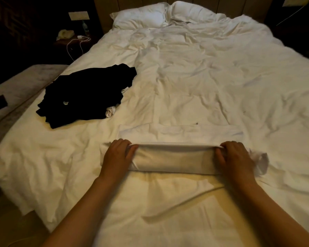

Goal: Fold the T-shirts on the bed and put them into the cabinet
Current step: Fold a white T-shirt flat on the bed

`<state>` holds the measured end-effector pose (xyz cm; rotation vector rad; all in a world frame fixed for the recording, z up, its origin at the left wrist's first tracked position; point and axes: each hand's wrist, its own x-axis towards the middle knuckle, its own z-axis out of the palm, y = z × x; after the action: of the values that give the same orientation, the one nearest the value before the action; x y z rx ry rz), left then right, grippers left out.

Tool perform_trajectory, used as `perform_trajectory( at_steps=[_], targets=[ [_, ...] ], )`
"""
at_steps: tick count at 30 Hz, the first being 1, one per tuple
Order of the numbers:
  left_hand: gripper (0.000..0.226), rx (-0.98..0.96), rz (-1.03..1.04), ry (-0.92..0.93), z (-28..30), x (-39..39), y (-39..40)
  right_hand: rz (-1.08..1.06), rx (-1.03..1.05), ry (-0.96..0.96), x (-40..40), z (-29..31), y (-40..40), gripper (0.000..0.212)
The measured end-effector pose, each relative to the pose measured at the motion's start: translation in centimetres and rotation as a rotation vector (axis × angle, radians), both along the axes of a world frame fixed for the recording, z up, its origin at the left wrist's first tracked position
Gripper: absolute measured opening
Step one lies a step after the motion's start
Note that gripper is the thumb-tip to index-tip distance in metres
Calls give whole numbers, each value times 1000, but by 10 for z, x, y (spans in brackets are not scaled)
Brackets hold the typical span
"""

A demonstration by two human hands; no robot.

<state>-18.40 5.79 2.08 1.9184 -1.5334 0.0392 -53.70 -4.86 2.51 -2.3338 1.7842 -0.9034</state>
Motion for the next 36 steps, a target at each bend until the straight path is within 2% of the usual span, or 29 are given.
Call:
perform_trajectory(
  at_steps=[5, 12, 19, 22, 24, 27, 30, 32, 36],
  targets=[
    [27, 107, 43, -14, -3, 9, -52, 5, 48, 117, 16, 1, -54, 23],
    [25, 175, 43, -74, -12, 24, -114, 68, 45, 203, 35, -17, -115, 22],
    [24, 209, 38, -46, -36, 31, -146, 65, 63, 189, 38, -46, -146, 20],
    [23, 262, 117, -107, -36, 22, -150, 24, 35, 156, 43, -48, -145, 21],
    [23, 199, 124, -177, -33, 3, -149, 16, -3, 96, 56, -45, -136, 29],
    [36, 68, -85, -282, -40, -42, -144, 189, -75, 78, 98, -48, -108, 44],
    [55, 210, -249, -322, -47, -79, -142, 372, 40, 227, 131, -61, -82, 56],
    [66, 346, -233, -335, -50, -81, -140, 365, 123, 310, 132, -67, -78, 60],
    [86, 452, -59, -310, -60, -46, -129, 273, 205, 378, 105, -68, -83, 69]
  ],
)
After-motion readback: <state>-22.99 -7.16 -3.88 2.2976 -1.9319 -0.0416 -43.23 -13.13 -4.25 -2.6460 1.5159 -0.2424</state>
